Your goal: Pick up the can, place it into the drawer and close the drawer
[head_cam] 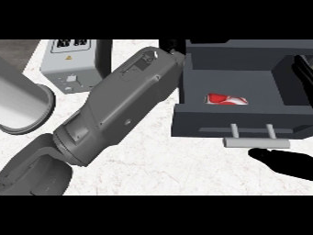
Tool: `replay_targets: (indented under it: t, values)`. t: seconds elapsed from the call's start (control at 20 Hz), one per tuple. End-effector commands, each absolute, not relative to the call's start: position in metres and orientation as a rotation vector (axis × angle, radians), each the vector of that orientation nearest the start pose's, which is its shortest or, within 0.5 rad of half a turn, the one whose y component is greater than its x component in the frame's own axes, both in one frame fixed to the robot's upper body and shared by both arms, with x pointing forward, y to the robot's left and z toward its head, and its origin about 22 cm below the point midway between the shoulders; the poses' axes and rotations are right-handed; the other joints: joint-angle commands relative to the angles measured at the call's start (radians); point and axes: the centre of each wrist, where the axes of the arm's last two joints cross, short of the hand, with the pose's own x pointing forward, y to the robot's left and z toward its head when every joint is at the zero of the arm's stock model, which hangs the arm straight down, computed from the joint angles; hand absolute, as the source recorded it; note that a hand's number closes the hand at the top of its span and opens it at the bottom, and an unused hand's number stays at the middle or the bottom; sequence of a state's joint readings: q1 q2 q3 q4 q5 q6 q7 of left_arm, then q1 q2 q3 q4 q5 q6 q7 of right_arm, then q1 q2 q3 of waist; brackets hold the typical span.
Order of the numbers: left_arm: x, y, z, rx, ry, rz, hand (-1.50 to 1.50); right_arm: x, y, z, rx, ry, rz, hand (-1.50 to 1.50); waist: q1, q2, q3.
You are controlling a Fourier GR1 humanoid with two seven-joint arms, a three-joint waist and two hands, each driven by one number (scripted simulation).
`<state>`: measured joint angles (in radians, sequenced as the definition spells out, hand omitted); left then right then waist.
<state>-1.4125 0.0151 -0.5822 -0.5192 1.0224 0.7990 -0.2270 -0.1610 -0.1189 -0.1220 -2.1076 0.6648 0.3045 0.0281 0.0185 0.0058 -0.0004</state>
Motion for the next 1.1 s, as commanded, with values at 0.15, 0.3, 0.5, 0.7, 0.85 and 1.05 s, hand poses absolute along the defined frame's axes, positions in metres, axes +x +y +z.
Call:
replay_targets:
  t: [0.15,0.3,0.5,0.7,0.85,1.05]
  values:
    - [0.417,-0.01,0.19,-0.005,-1.711,0.151,-1.5,0.281,-0.218,0.153,-0.795,-1.92,0.927,-1.5,-0.004,-0.003,0.0]
    - [0.418,0.009,0.189,-0.01,-1.711,0.155,-1.5,0.303,-0.205,0.126,-0.862,-1.851,1.032,-1.5,0.025,-0.006,0.0]
    - [0.423,0.018,0.206,0.029,-1.703,0.165,-1.5,0.328,-0.203,0.12,-0.935,-1.784,1.157,-1.5,0.011,-0.006,0.0]
    - [0.427,0.041,0.198,0.057,-1.703,0.17,-1.5,0.346,-0.179,0.08,-1.002,-1.76,1.145,-1.5,0.014,-0.003,0.001]
    - [0.422,0.047,0.213,0.054,-1.706,0.167,-1.5,0.371,-0.185,0.073,-1.008,-1.689,1.17,-1.5,0.023,-0.004,0.001]
    - [0.42,0.076,0.205,0.042,-1.707,0.171,-1.5,0.396,-0.197,0.07,-1.084,-1.631,1.147,-1.5,0.037,-0.003,0.001]
